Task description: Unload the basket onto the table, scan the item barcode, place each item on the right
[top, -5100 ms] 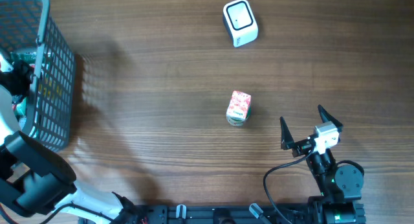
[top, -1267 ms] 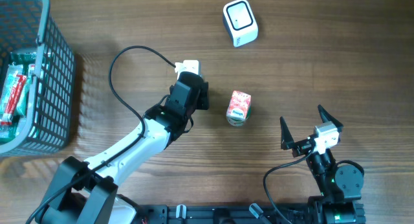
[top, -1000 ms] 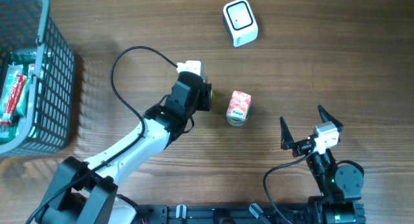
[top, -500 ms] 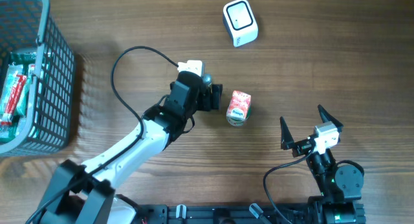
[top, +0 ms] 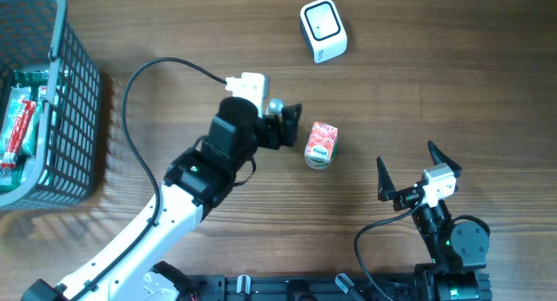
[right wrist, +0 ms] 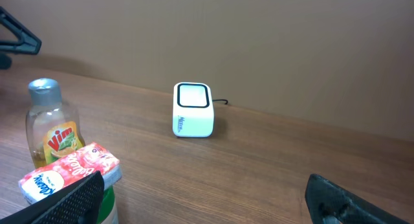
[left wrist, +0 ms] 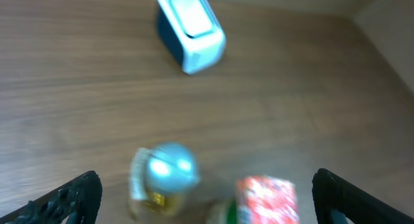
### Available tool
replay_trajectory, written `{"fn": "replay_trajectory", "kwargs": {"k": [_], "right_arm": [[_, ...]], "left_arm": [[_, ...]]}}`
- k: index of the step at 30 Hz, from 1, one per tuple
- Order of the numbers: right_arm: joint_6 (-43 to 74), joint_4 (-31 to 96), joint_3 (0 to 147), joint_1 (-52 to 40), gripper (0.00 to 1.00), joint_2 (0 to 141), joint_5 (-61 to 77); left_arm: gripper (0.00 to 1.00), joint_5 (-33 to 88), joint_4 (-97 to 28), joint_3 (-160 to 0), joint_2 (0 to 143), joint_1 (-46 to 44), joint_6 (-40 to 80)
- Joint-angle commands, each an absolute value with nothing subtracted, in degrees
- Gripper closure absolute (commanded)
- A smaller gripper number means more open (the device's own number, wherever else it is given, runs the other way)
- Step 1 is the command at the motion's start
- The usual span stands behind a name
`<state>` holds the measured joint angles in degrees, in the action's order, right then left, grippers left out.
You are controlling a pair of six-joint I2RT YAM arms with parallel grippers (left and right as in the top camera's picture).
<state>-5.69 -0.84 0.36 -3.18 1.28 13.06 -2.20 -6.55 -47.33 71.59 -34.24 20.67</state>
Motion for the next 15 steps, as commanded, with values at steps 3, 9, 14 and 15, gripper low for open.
{"fn": "replay_trajectory", "kwargs": {"k": [3,9,14,15], "right_arm": [[-6.0,-1.0,0.3,-3.2,0.00,1.3,13.4],[-6.0,-1.0,0.3,-3.2,0.00,1.3,13.4],[-6.0,-1.0,0.3,-3.2,0.00,1.3,13.4],[-6.0,-1.0,0.3,-3.2,0.00,1.3,13.4]], "left_arm": [[0.13,0.6,-7.8,-48.1,71.0,-40.6,20.0],[0.25,-0.9,-8.1,-48.1,71.4,-46.7,20.0],[0.29,-6.3,-8.0,-48.1,75.5,-49.9,20.4],[0.29,-6.3,-7.9,-48.1,76.3,-50.1,20.4]]}}
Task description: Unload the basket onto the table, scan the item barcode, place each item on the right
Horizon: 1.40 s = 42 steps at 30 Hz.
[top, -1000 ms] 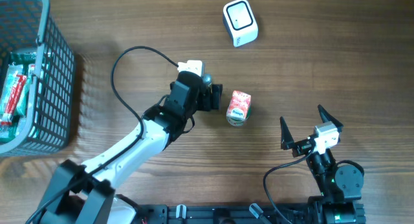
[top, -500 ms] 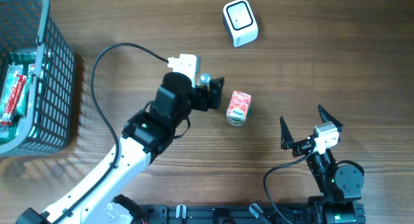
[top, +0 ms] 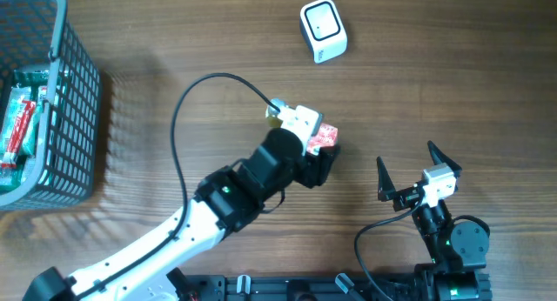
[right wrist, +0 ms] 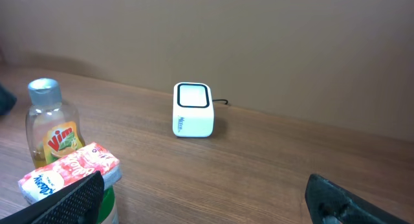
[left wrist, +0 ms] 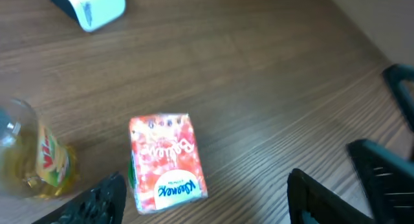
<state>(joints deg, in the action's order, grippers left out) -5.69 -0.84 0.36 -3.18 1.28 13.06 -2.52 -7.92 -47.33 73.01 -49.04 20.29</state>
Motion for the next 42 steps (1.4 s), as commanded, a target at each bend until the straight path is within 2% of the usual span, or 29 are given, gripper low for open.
{"fn": "replay_trajectory", "kwargs": {"k": [1,3,6,13,18,32,37,42], "right_arm": [[-6.0,-1.0,0.3,-3.2,0.00,1.3,13.4],[-6.0,-1.0,0.3,-3.2,0.00,1.3,13.4],[-6.0,-1.0,0.3,-3.2,0.00,1.3,13.4],[-6.0,-1.0,0.3,-3.2,0.00,1.3,13.4],[-6.0,-1.0,0.3,-3.2,0.00,1.3,13.4],[-6.0,-1.0,0.3,-3.2,0.00,1.3,13.4],[-6.0,-1.0,0.3,-3.2,0.00,1.3,13.4],[-6.0,-1.0,0.3,-3.2,0.00,1.3,13.4]], "left_arm": [[0.29,-6.3,-7.7,-48.1,77.6,-50.1,21.0],[0.28,-6.3,-6.9,-48.1,79.6,-50.1,21.6],[0.18,-6.3,-2.9,-48.1,83.7,-50.1,21.4],[0.17,-7.2,0.7,-48.1,87.6,-50.0,21.5],[0.14,-12.1,0.8,-48.1,89.8,-50.0,21.5],[0.38,-11.4,0.2,-48.1,89.8,-50.0,21.5],[0.39,-11.4,-1.1,-48.1,89.8,-50.0,21.5],[0.51,-11.4,-1.0,-48.0,89.8,-50.0,21.5]]}}
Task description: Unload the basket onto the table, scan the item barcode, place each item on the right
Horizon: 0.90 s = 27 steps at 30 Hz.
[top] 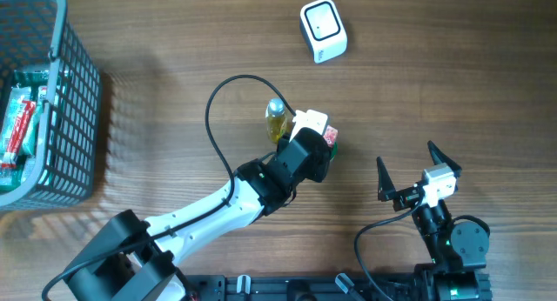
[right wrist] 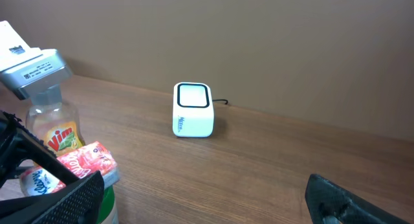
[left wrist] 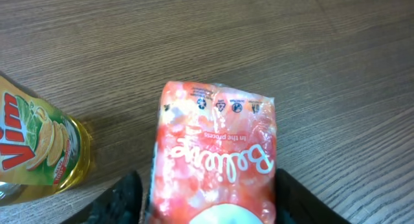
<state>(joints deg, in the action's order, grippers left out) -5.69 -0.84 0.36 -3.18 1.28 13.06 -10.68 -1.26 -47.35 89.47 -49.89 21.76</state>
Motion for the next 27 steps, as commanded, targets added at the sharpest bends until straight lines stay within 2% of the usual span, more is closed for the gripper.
{"fn": "replay_trajectory", "kwargs": {"k": [1,10,19,24,27], "right_arm": [[-6.0,-1.0,0.3,-3.2,0.00,1.3,13.4],[-6.0,-1.0,0.3,-3.2,0.00,1.3,13.4],[-6.0,-1.0,0.3,-3.2,0.00,1.3,13.4],[-6.0,-1.0,0.3,-3.2,0.00,1.3,13.4],[-6.0,-1.0,0.3,-3.2,0.00,1.3,13.4]], "left_arm": [[0.53,-11.4,-0.4,-48.0,89.7,-50.0,21.4],[0.54,-11.5,0.0,-48.0,83.1,-50.0,21.5],[0.54,-16.8,-15.8,-48.0,73.0,-50.0,24.9],[0.53,-20.1,-26.5,-48.0,72.5,-50.0,29.3],[0.50,-20.1,-27.3,-48.0,72.7,-50.0,29.3]]}}
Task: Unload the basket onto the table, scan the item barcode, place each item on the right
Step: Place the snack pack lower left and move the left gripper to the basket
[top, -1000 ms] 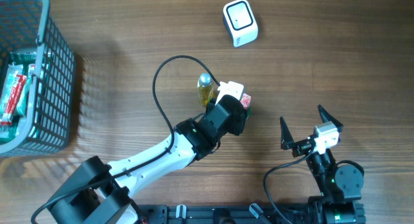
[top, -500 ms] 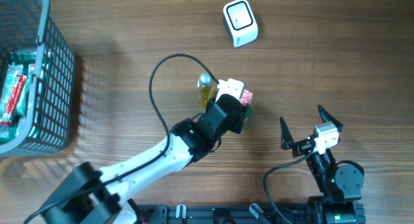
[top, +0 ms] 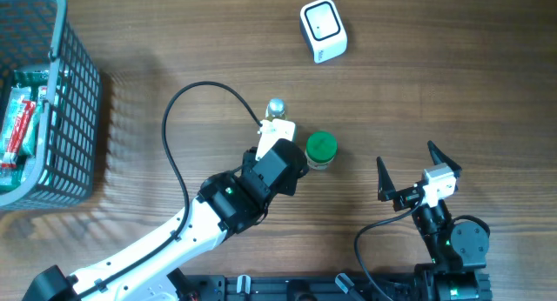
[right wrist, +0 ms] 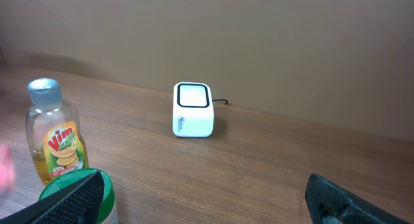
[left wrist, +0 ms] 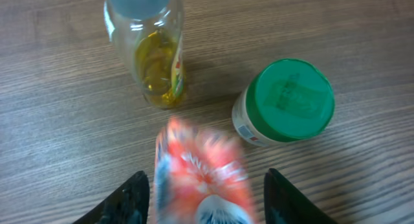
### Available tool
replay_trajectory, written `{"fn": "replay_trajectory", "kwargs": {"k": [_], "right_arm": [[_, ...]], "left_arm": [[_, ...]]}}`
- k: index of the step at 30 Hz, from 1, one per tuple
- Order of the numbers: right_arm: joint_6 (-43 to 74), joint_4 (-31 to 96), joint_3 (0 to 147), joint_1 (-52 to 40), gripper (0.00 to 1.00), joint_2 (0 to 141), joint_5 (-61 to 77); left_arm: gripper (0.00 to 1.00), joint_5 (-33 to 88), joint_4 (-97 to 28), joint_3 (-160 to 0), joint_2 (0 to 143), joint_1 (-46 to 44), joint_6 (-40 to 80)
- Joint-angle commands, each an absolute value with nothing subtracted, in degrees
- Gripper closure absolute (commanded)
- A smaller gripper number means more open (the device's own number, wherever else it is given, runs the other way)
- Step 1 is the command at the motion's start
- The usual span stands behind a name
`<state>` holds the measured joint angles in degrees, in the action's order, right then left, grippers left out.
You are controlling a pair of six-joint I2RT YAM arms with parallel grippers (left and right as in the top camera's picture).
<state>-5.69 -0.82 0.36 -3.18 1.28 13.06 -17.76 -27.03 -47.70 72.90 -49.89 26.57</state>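
Observation:
A red and white snack packet [left wrist: 202,172], blurred, sits between the fingers of my left gripper [left wrist: 206,199], which is shut on it and holds it above the table. In the overhead view the left wrist [top: 277,164] hides the packet. Below it stand a green-lidded jar [left wrist: 284,101] and a bottle of yellow liquid [left wrist: 155,52]. The white barcode scanner [top: 323,30] is at the back of the table, also visible from the right wrist as the scanner [right wrist: 193,109]. My right gripper [right wrist: 204,201] rests open at the front right, holding nothing.
A grey wire basket [top: 70,92] with packaged goods stands at the far left. The jar [top: 320,149] and the bottle [top: 277,106] stand side by side mid-table, right beside the left wrist. The left arm's cable [top: 187,101] loops over the table.
The left gripper has lifted the red packet off the green-lidded jar and drawn back to the left. The jar's lid is now uncovered. The right arm has not moved.
The left gripper was open beside the bottle, with the packet lying on the jar. Then it hung open over the packet, then closed in tight around it. Now it holds the packet clear of the jar. The right gripper stayed open and still.

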Motion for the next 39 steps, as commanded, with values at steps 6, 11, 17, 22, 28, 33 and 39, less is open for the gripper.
{"fn": "replay_trajectory", "kwargs": {"k": [6,11,17,22,28,33,39], "right_arm": [[-6.0,-1.0,0.3,-3.2,0.00,1.3,13.4],[-6.0,-1.0,0.3,-3.2,0.00,1.3,13.4],[-6.0,-1.0,0.3,-3.2,0.00,1.3,13.4],[-6.0,-1.0,0.3,-3.2,0.00,1.3,13.4],[-6.0,-1.0,0.3,-3.2,0.00,1.3,13.4],[-6.0,-1.0,0.3,-3.2,0.00,1.3,13.4],[-6.0,-1.0,0.3,-3.2,0.00,1.3,13.4]], "left_arm": [[0.46,-20.2,-27.4,-48.0,74.3,-50.0,29.3],[0.44,-20.3,-27.3,-48.1,74.4,-49.6,29.3],[0.41,-19.6,-31.5,-52.4,69.2,-44.0,29.6],[0.40,-17.2,-42.9,-62.7,65.1,-35.4,26.5],[0.38,-17.5,-47.0,-75.2,63.3,-20.8,20.5],[0.28,-17.5,-43.1,-81.7,64.2,-3.2,13.0],[0.00,-16.5,-34.4,-82.1,64.9,16.5,9.2]]}}
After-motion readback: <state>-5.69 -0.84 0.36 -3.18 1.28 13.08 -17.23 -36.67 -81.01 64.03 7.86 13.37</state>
